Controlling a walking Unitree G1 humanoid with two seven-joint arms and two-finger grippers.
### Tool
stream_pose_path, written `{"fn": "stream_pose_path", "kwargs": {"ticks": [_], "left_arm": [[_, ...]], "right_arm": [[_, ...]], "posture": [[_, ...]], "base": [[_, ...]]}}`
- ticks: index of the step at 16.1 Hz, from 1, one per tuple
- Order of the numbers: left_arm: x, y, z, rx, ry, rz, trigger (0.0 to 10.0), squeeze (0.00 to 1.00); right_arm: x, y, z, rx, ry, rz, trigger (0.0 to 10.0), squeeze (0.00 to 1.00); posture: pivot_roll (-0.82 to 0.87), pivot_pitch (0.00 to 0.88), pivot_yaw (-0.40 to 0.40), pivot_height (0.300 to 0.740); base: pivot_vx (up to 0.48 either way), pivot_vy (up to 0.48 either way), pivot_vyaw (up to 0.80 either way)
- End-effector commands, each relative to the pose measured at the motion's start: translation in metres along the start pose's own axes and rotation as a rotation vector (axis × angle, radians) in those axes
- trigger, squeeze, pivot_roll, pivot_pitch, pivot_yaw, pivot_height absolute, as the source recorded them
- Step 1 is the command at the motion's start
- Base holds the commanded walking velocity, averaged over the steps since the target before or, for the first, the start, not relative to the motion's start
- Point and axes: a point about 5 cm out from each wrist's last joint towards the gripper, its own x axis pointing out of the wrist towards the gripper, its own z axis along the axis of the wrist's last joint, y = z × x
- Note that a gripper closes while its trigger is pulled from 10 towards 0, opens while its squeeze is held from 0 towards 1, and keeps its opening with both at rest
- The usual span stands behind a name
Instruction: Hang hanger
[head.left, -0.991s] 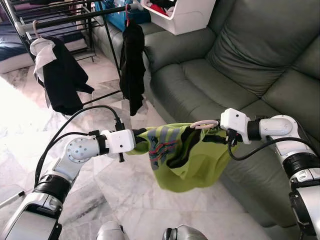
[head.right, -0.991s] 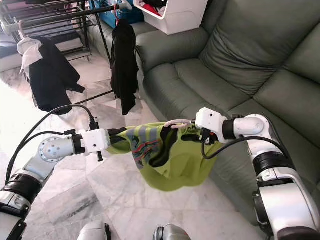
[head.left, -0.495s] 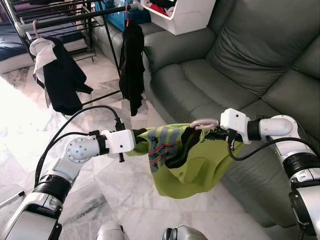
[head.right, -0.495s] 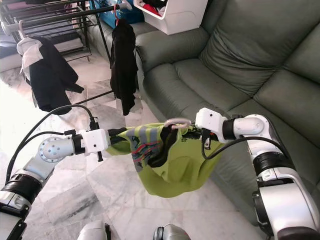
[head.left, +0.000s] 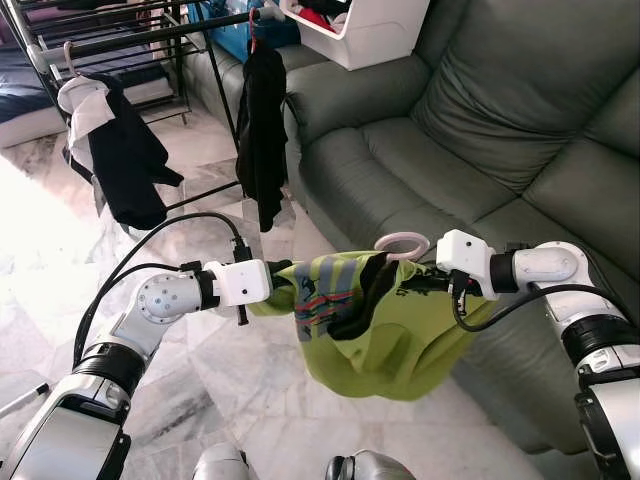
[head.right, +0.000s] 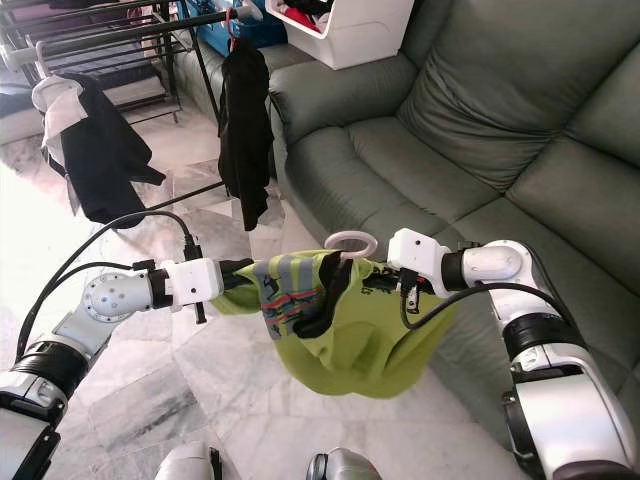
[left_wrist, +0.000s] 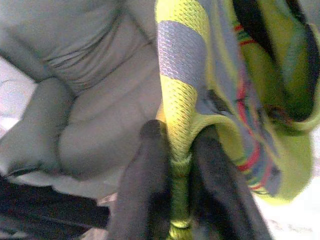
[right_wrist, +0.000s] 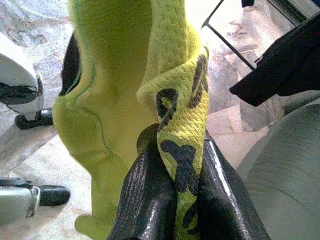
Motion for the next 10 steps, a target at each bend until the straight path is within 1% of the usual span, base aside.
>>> {"fn": "stream_pose_path", "kwargs": {"ticks": [1,4,7,8,9,10], "left_arm": [[-0.006,0.011,-0.003,-0.008,0.021,0.054,10.0,1.00],[-0.004,0.014,-0.003,0.007,0.020,0.066,10.0,1.00],[-0.005,0.015,-0.004,0.017,0.023,0.073,10.0,1.00],[-0.004,0.016,-0.004,0.008,0.019,0.094,10.0,1.00],[-0.004,0.017,-0.004,-0.002,0.017,0.106,10.0,1.00],[-0.005,0.016,-0.008,-0.078,0.017,0.171,10.0,1.00]], "right_arm": [[-0.007,-0.002,-0.003,0.026,0.006,-0.024,0.0,0.00],[-0.005,-0.001,-0.003,0.024,0.004,-0.033,0.0,0.00],[0.001,-0.004,-0.006,0.030,0.044,-0.122,0.0,0.00],[0.008,-0.004,-0.009,0.082,0.046,-0.183,0.0,0.00],[0.011,-0.002,-0.010,0.096,0.047,-0.201,0.0,0.00],[0.022,0.005,-0.016,0.130,0.062,-0.250,0.0,0.00]], "posture": [[-0.08,0.041,-0.074,0.740],[-0.08,0.041,-0.072,0.740],[-0.07,0.038,-0.063,0.740],[-0.07,0.035,-0.058,0.740],[-0.07,0.036,-0.055,0.740],[-0.07,0.032,-0.045,0.740]], "base": [[0.000,0.000,0.00],[0.000,0.000,0.00],[0.000,0.000,0.00],[0.000,0.000,0.00],[0.000,0.000,0.00],[0.000,0.000,0.00]]}}
